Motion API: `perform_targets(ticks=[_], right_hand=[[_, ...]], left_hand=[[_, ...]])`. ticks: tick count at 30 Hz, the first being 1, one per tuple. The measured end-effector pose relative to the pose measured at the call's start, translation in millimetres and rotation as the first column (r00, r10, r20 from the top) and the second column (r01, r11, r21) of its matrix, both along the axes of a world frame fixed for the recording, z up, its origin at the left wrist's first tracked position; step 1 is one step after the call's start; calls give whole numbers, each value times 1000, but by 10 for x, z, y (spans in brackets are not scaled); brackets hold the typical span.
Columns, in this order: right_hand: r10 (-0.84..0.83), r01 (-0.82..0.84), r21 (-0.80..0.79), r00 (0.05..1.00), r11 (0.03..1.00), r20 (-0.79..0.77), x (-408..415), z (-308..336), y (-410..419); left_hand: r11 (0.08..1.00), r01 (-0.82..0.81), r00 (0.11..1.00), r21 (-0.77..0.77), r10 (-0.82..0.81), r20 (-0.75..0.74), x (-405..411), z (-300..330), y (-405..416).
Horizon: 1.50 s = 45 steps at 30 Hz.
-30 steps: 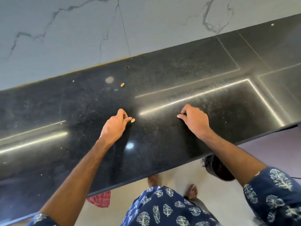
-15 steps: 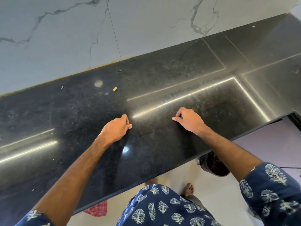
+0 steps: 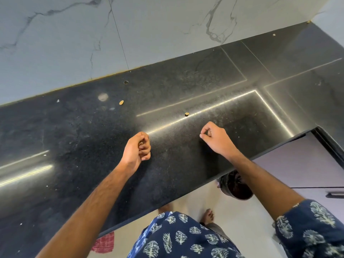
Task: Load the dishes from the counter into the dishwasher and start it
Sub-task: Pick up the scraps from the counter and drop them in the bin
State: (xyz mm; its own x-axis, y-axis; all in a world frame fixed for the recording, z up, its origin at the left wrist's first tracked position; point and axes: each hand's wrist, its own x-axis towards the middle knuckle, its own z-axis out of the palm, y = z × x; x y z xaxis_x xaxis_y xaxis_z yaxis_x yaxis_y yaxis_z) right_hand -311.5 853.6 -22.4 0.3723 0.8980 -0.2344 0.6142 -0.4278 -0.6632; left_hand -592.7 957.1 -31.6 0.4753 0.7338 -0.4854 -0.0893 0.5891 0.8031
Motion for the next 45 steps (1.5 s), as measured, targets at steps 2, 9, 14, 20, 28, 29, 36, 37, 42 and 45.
perform_targets(ticks=[2, 9, 14, 20, 28, 29, 36, 37, 42, 45], right_hand=[[-38, 37, 12, 998, 999, 53, 37, -15, 164], [1, 8, -54, 986, 998, 169, -28, -6, 861], [178, -109, -199, 912, 974, 369, -72, -115, 1032], [304, -175, -301, 833, 937, 462, -104, -105, 1018], [103, -99, -151, 994, 984, 20, -388, 78, 857], [-41, 6, -114, 951, 993, -306, -409, 145, 831], [-240, 298, -265, -118, 917, -963, -403, 283, 341], [-227, 333, -263, -142, 905, -963, -405, 292, 277], [-207, 469, -273, -189, 840, -960, -311, 246, 51], [-216, 502, -292, -205, 814, -955, -230, 200, -38]], left_hand=[[985, -118, 981, -122, 135, 142, 4, -32, 2], [922, -258, 907, -288, 334, 257, -30, 54, 101], [947, -233, 940, -220, 277, 197, -90, 121, 233], [965, -261, 952, 19, 261, -161, -327, 168, 756], [811, 352, 525, 467, 242, -816, -409, 172, 1580], [781, 422, 493, 461, 229, -839, -362, 173, 1644], [622, 730, 215, 282, 183, -959, -85, 28, 2006], [596, 759, 188, 262, 184, -965, -66, 21, 2039], [543, 821, 128, 175, 124, -984, -21, -47, 2167], [550, 803, 165, 229, 164, -973, -14, -85, 2046]])
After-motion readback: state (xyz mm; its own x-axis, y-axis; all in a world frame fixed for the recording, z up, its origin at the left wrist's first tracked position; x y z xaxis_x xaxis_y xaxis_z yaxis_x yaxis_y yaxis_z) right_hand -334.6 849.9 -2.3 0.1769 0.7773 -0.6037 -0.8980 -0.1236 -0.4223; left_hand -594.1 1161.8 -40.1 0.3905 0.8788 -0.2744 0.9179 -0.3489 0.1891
